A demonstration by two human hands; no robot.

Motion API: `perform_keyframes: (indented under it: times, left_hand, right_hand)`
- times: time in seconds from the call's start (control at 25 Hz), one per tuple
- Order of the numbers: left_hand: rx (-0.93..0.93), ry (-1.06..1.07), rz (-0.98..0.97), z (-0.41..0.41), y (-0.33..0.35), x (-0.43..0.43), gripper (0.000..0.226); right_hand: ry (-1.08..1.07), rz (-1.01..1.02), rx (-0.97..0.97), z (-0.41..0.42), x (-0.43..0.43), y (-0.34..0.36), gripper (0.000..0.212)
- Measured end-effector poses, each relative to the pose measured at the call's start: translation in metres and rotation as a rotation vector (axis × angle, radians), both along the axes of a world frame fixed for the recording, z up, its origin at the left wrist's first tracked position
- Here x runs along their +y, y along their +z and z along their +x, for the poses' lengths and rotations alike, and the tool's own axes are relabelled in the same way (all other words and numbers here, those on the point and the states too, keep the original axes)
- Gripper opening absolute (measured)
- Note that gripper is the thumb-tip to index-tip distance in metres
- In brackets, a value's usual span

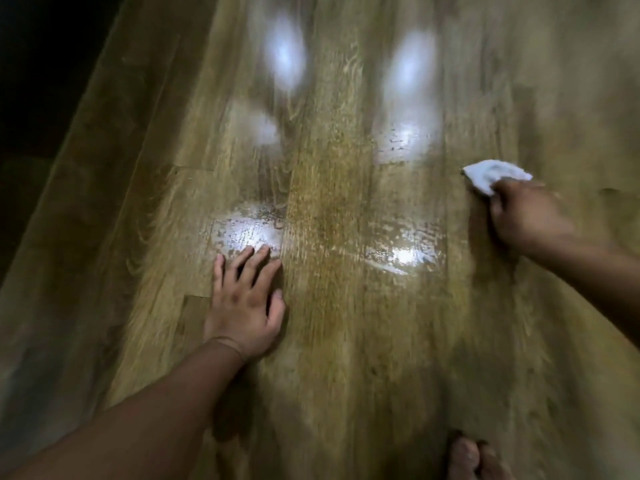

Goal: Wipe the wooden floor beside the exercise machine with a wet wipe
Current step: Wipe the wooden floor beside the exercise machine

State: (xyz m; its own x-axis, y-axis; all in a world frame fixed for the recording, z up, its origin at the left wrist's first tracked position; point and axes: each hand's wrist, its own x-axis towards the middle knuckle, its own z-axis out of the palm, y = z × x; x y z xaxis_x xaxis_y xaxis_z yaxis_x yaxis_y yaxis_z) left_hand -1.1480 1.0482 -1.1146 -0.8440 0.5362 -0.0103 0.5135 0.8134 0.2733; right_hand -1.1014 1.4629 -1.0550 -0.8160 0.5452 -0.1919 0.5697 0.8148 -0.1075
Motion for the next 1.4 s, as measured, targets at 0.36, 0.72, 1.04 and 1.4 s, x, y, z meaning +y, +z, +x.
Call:
perform_keyframes:
  times: [0.36,0.72,1.04,1.4]
  left_hand:
    - [0.042,0.118,-0.127,-0.025,0.017,-0.011,0.058]
    - [0.0,0.241,-0.175,-0.05,-0.002,-0.046,0.064]
    - [-0.021,0.271,-0.232,-0.049,0.001,-0.049,0.075]
    - [-0.056,0.26,-0.272,-0.052,0.001,-0.048,0.081]
  right_hand:
    - [-0.473,-0.792,0.404,-0.02,-0.008,0.026,0.023]
    - [0.289,0.002,-0.075,-0.069,-0.107,-0.044,0.073]
    - [0.916,-0.159,-0.1,-0.238,-0.378,-0.046,0.061]
    - [-0.334,0.128,-0.273,-0.044,-0.028,-0.022,0.067]
